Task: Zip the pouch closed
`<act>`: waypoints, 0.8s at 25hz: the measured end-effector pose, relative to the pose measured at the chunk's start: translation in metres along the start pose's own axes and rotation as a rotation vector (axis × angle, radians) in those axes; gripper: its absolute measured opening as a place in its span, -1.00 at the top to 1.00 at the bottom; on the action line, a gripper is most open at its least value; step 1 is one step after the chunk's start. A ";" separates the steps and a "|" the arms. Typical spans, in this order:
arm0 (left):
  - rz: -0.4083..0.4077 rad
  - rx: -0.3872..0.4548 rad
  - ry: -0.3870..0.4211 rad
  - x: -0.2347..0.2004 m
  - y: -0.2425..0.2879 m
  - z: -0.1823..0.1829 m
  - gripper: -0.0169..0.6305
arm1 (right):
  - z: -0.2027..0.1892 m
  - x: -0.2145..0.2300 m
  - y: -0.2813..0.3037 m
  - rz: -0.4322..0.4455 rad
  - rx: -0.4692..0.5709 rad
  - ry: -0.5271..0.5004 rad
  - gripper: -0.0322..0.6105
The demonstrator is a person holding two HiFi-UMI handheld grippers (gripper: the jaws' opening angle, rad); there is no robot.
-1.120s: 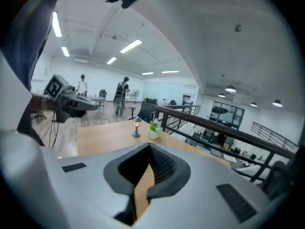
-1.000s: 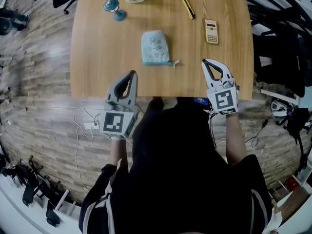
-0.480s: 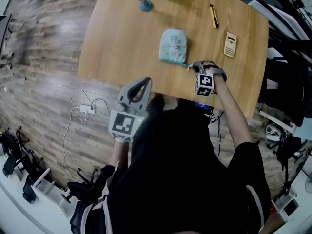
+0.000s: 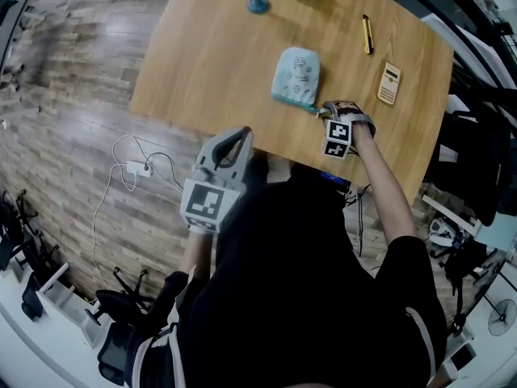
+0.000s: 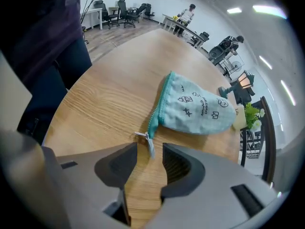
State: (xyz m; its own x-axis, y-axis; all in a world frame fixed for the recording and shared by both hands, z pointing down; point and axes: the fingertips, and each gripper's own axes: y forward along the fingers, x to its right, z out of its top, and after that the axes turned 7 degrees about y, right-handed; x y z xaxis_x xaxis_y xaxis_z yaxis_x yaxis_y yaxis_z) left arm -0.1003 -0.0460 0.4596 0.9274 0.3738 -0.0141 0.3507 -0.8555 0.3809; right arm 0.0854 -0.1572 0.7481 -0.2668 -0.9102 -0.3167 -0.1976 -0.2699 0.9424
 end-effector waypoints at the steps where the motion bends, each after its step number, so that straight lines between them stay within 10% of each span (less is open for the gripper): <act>1: 0.001 -0.001 -0.003 -0.001 -0.001 -0.001 0.94 | 0.000 0.001 0.000 0.002 -0.002 0.000 0.35; 15: 0.019 0.013 -0.019 -0.006 -0.004 0.000 0.94 | -0.007 0.001 0.005 0.116 -0.017 -0.082 0.36; 17: 0.020 0.016 -0.021 -0.007 -0.004 0.001 0.94 | -0.006 0.001 0.003 0.150 -0.023 -0.093 0.84; 20: 0.022 0.025 -0.028 -0.010 -0.006 0.002 0.94 | -0.003 0.006 -0.004 0.153 -0.017 -0.024 0.85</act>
State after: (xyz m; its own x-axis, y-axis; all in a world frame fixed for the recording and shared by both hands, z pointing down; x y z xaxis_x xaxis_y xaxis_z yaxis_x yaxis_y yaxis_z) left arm -0.1120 -0.0450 0.4558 0.9381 0.3448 -0.0315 0.3327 -0.8724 0.3580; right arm 0.0877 -0.1632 0.7430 -0.3155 -0.9333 -0.1718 -0.1371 -0.1343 0.9814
